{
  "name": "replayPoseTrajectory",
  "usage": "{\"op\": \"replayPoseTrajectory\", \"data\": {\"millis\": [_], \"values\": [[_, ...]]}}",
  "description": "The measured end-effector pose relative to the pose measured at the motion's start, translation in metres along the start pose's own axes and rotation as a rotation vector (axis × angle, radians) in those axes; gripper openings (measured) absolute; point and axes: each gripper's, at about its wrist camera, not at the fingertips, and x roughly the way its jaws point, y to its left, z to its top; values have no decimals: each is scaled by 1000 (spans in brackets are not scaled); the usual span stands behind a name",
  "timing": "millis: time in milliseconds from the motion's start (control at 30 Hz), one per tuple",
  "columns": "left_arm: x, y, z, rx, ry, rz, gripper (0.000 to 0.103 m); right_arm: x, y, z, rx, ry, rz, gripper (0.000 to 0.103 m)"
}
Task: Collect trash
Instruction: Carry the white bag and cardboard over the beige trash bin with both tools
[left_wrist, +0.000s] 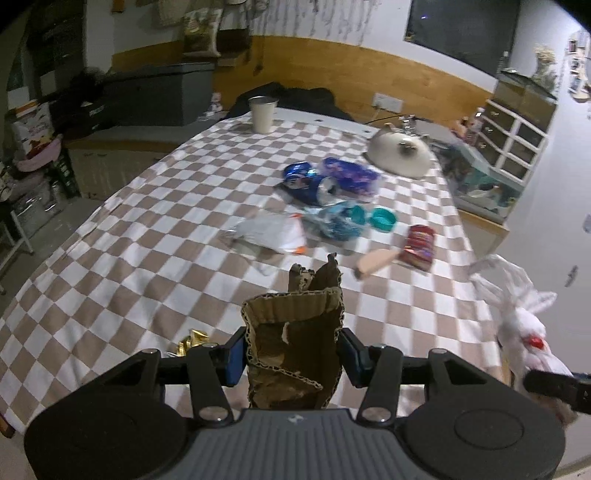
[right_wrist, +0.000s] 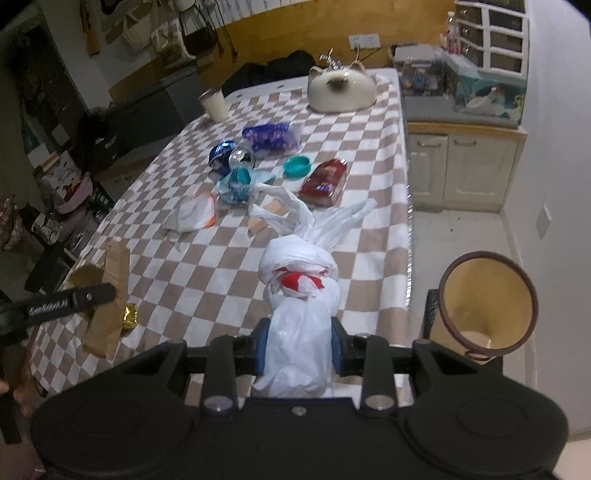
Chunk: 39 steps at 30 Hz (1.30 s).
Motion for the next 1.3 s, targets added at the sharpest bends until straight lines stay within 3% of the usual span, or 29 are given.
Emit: {"op": "replayPoseTrajectory", "data": {"millis": [633,1000,1300], "values": [[-28,-93,-16,125,-20,-153,52,-60,-44,-13,37,-105,-121,34],[-12,-172,-8,162,-3,-167,52,-71,-122,-5,99,-116,-138,34],[31,-259,6,169,41,-187,52,-62,-209,20,127,-78,-149,34]]}}
